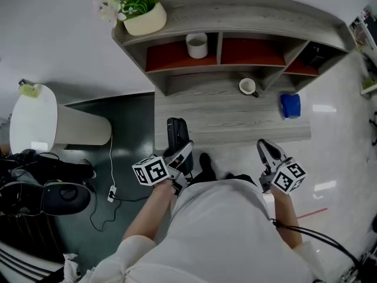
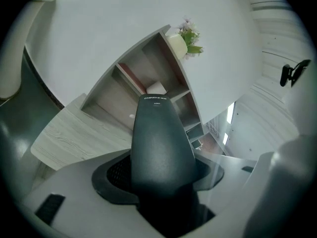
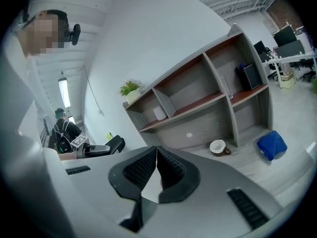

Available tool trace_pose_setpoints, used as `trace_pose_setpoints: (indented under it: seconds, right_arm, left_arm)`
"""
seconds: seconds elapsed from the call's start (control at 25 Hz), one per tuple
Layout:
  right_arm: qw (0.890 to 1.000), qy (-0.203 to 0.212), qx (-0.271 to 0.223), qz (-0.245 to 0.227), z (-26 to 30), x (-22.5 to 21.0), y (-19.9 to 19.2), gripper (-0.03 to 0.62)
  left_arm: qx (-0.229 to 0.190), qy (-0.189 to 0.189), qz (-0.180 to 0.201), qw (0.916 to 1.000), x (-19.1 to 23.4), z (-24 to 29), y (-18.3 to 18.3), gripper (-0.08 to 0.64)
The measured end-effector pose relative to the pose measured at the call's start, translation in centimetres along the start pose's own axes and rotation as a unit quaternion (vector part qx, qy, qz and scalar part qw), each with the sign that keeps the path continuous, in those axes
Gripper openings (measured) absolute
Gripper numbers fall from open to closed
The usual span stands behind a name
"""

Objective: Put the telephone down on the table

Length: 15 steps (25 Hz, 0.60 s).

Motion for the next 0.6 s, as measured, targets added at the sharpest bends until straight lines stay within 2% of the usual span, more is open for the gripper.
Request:
trace_pose_setpoints:
  seconds: [0.32, 0.6]
  right_arm:
    - [0.999, -0.038, -0.009, 0.008, 1.3, 0.5, -0.5, 0.018]
    - [0.999, -0.038, 0.003, 0.015, 2.4, -0.6, -0.7, 0.018]
  left_arm:
    - [0.043, -0.012, 0.001, 0.999, 1.9, 1.6, 1.2, 0.293]
    - [0.053, 0.004, -0.002, 0.9986, 3.0, 3.5, 1.2, 0.293]
Point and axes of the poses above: the fingertips, and each gripper's own axes: z forward along the fingers, x to its left, y out of its top, the point moved 4 cm from there along -z, backward along the fingers, and after that the axes turned 9 degrees about -x, right-handed, at the moved point
